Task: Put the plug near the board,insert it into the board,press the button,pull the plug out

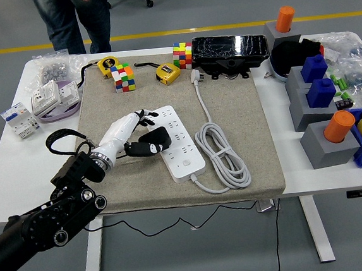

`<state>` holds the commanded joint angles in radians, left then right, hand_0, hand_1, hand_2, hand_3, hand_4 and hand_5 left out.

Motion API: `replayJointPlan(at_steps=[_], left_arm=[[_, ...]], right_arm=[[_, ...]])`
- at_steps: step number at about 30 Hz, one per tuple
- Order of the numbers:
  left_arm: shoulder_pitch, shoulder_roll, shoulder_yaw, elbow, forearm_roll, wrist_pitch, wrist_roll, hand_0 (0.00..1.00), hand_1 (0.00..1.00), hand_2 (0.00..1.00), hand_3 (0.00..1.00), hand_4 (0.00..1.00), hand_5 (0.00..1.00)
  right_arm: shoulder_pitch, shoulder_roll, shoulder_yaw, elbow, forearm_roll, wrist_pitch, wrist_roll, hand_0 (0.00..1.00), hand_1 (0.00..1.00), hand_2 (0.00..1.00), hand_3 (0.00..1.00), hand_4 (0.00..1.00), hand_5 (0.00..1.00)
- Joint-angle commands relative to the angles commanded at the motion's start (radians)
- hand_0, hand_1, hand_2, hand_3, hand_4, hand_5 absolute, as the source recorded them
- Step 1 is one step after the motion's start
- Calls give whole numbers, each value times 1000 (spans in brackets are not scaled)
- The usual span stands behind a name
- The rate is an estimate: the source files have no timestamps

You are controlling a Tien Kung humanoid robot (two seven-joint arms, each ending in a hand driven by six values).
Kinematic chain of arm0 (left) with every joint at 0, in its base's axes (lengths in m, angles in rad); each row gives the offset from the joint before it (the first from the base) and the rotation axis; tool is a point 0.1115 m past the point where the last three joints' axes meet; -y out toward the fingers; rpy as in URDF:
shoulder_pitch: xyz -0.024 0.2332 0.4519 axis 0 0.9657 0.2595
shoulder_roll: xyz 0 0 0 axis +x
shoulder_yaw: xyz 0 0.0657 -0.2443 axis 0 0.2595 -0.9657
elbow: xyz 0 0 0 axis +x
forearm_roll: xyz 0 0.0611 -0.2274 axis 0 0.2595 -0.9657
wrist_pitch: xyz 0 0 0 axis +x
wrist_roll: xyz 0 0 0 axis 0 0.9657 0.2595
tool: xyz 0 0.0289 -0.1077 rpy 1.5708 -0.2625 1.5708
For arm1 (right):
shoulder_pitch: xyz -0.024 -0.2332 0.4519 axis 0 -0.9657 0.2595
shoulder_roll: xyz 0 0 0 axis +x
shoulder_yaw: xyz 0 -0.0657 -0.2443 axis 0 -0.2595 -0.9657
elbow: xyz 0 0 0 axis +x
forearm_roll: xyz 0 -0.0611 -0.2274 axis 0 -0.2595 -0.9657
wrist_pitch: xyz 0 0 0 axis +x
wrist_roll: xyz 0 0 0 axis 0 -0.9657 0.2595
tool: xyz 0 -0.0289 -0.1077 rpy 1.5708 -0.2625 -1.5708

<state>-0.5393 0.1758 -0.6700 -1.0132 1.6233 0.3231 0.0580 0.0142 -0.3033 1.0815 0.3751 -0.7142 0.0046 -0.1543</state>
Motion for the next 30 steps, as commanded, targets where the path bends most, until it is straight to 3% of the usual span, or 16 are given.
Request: replayJointPlan(at_steps=[2,3,8,9,13,22,30], left_arm=[[-3,-2,3,4,-2,4,-5,467,450,468,546,781,89],[-4,-4,5,7,-1,7,-8,365,361,422,529,684,2],[-8,-8,8,11,-3,18,-19,365,361,422,529,684,2],[-8,-8,10,11,-6,25,-29,316,313,382,522,628,2],[-6,-8,13,11,-18,43,-65,316,313,382,522,628,2],[14,-1,-19,13,-54,97,-202,298,299,362,510,611,2],[33,22,-92,60,-40,106,-218,308,306,362,511,610,2]], right_arm=[[0,0,0,0,0,0,0,576,634,619,553,893,424],[0,0,-1,0,0,0,0,576,634,619,553,892,424],[1,-1,-1,1,-1,0,0,576,634,619,553,892,424],[1,-1,0,1,-1,0,0,576,634,619,553,892,423],[0,-1,2,0,-1,-1,0,576,634,619,553,892,423],[0,0,2,2,-3,-1,1,577,633,618,552,889,420],[-2,0,2,1,-4,0,1,577,634,618,552,889,420]])
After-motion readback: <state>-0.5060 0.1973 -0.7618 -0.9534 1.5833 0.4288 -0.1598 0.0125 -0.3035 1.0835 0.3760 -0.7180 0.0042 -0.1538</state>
